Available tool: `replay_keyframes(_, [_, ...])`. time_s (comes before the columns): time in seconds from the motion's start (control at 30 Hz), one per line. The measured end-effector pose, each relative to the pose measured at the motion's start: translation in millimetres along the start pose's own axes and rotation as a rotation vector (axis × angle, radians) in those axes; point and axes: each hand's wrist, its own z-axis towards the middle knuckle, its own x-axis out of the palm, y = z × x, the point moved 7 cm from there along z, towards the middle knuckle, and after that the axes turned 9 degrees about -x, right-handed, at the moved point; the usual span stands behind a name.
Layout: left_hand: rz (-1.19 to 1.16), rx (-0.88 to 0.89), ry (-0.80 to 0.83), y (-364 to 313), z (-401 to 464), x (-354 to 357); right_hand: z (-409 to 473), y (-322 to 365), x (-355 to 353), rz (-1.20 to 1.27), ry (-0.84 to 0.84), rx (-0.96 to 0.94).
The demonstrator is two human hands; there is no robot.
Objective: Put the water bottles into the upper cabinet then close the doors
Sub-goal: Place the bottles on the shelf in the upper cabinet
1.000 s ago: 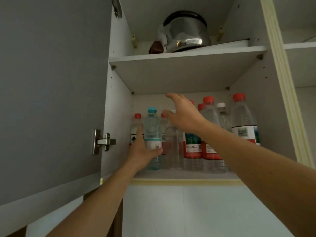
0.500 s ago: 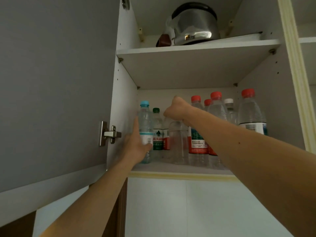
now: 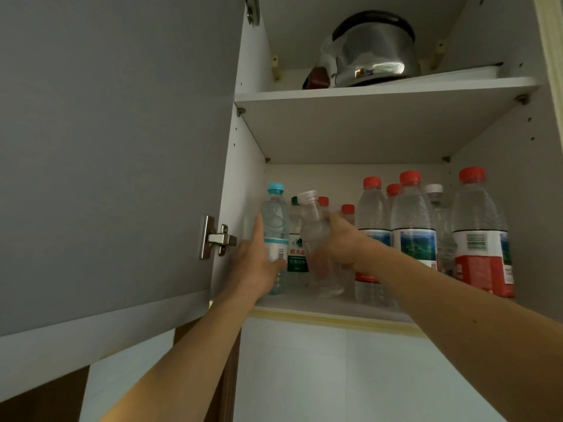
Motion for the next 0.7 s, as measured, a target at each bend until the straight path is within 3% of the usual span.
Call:
replay_keyframes(0.27, [0.395, -0.002, -0.082, 0, 4, 4, 12, -13, 22, 0.14, 0.022, 0.035])
replay_keyframes(0.43, [0.678, -0.003, -0.216, -4, 9, 1, 21, -13, 29, 0.144, 0.05, 0.043])
replay_keyframes(0.7, [0.608, 0.012, -0.204, 9, 12, -3, 38, -10, 49, 0.264, 0.138, -0.021])
